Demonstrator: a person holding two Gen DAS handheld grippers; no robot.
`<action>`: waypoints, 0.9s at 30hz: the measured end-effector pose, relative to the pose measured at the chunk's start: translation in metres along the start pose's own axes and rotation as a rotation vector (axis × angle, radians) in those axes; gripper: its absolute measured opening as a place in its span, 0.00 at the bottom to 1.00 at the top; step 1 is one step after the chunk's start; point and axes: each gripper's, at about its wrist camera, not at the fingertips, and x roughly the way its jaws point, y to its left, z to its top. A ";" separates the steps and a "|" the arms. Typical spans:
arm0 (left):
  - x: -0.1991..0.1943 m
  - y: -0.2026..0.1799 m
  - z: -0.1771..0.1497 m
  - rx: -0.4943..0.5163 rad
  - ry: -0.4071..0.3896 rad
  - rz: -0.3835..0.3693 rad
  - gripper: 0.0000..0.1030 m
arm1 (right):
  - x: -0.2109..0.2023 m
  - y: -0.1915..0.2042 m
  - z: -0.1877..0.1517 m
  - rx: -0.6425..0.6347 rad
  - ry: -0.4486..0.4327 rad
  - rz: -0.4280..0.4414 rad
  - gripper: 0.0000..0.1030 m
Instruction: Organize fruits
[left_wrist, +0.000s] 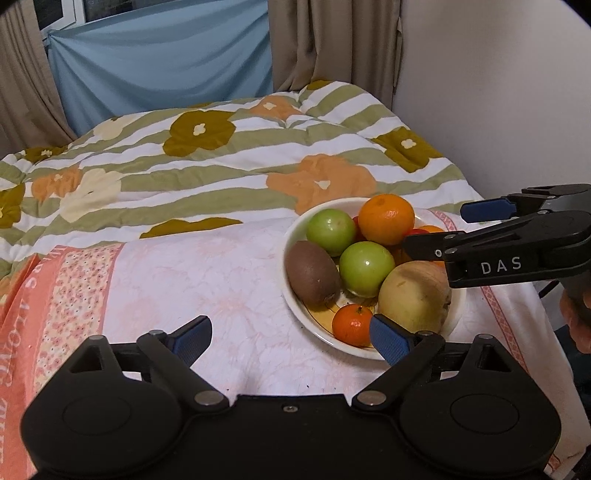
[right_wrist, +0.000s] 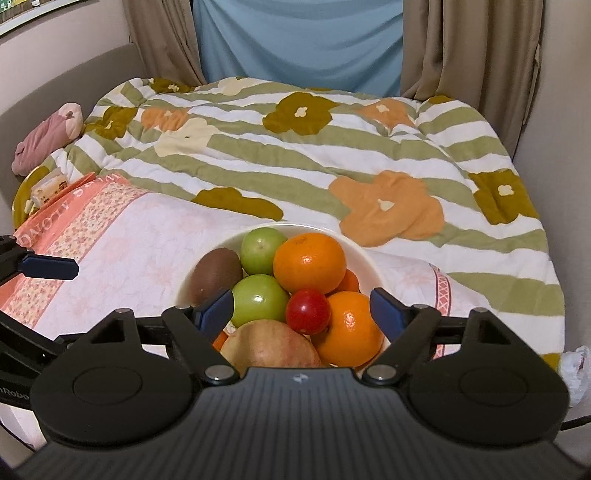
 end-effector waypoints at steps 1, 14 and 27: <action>-0.004 0.001 0.000 -0.002 -0.008 -0.001 0.92 | -0.005 0.002 0.000 -0.002 -0.005 -0.005 0.93; -0.121 0.030 -0.001 -0.077 -0.165 -0.025 0.92 | -0.141 0.056 0.010 0.084 -0.157 -0.148 1.00; -0.228 0.055 -0.031 -0.070 -0.330 0.087 1.00 | -0.250 0.122 -0.021 0.150 -0.231 -0.271 1.00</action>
